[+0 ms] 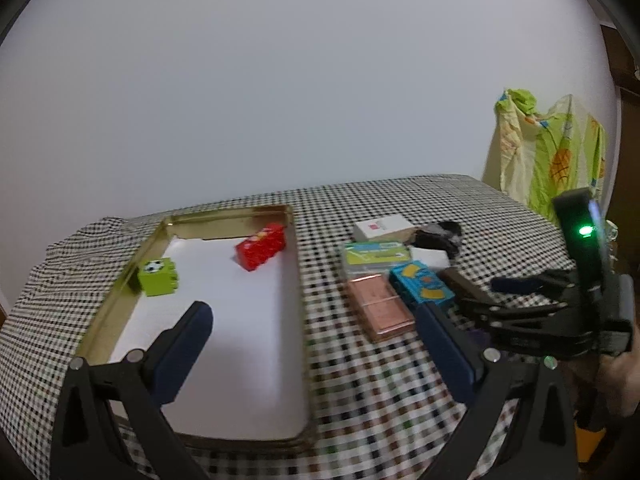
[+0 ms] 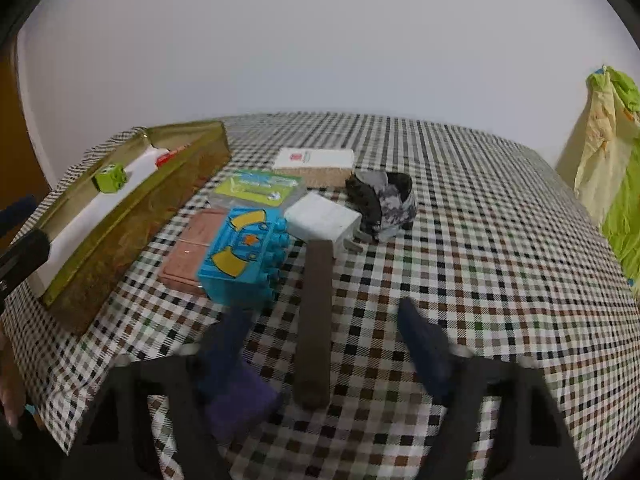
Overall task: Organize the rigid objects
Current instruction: 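Reach the left gripper to the purple cube while the right gripper reaches the brown stick, then grasp the purple cube with the left gripper while the right gripper grasps the brown stick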
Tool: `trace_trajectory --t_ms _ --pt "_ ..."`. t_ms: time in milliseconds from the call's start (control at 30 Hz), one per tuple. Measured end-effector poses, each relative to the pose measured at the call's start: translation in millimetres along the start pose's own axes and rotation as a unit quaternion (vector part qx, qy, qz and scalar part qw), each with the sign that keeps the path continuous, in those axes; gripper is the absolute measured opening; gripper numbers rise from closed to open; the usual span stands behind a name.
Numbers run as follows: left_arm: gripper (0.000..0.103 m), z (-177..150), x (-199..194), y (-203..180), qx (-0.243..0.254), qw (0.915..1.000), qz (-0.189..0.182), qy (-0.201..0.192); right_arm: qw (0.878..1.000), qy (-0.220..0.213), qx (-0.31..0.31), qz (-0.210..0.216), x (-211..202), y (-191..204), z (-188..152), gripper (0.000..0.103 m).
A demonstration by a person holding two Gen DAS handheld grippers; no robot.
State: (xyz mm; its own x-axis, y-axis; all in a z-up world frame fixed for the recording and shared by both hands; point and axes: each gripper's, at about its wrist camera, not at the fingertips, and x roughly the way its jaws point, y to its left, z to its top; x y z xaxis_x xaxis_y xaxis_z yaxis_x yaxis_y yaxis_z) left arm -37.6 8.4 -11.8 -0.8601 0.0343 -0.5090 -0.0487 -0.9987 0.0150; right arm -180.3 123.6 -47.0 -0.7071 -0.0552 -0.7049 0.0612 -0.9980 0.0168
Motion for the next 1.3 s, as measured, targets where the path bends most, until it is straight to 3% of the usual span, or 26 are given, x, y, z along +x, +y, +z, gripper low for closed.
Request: trace_trajectory --t_ms 167,233,333,567,700,767,1000,1133,1167,1300 --pt "0.103 0 -1 -19 0.014 0.9998 -0.013 0.002 1.000 0.020 0.014 0.011 12 -10 -3 0.048" --pt "0.103 -1 -1 -27 0.021 0.9995 -0.023 0.005 1.000 0.019 0.010 0.013 11 -10 -5 0.025" --pt "0.103 -2 2 -41 0.033 0.9988 -0.034 0.013 1.000 0.011 0.014 0.024 6 -14 -8 0.018" --pt "0.097 -14 22 -84 0.064 0.9926 -0.079 0.065 0.999 -0.025 0.047 -0.004 -17 -42 -23 0.018" --pt "0.090 -22 41 -101 0.078 0.9870 -0.094 0.105 0.998 -0.033 0.060 0.000 -18 -51 -24 0.018" --pt "0.081 -23 49 -106 0.081 0.9844 -0.095 0.124 0.997 -0.035 0.064 0.004 -18 -53 -24 0.018" --pt "0.076 -25 68 -119 0.093 0.9725 -0.117 0.179 0.996 -0.027 0.079 0.020 -14 -59 -23 0.018" --pt "0.058 -24 74 -117 0.088 0.9712 -0.122 0.185 0.997 -0.007 0.069 0.019 -6 -55 -20 0.018" --pt "0.042 -25 73 -117 0.090 0.9711 -0.126 0.182 0.998 -0.001 0.066 0.018 -4 -54 -19 0.018" --pt "0.039 -26 71 -116 0.092 0.9715 -0.132 0.173 0.998 0.006 0.059 0.003 3 -53 -14 0.018"
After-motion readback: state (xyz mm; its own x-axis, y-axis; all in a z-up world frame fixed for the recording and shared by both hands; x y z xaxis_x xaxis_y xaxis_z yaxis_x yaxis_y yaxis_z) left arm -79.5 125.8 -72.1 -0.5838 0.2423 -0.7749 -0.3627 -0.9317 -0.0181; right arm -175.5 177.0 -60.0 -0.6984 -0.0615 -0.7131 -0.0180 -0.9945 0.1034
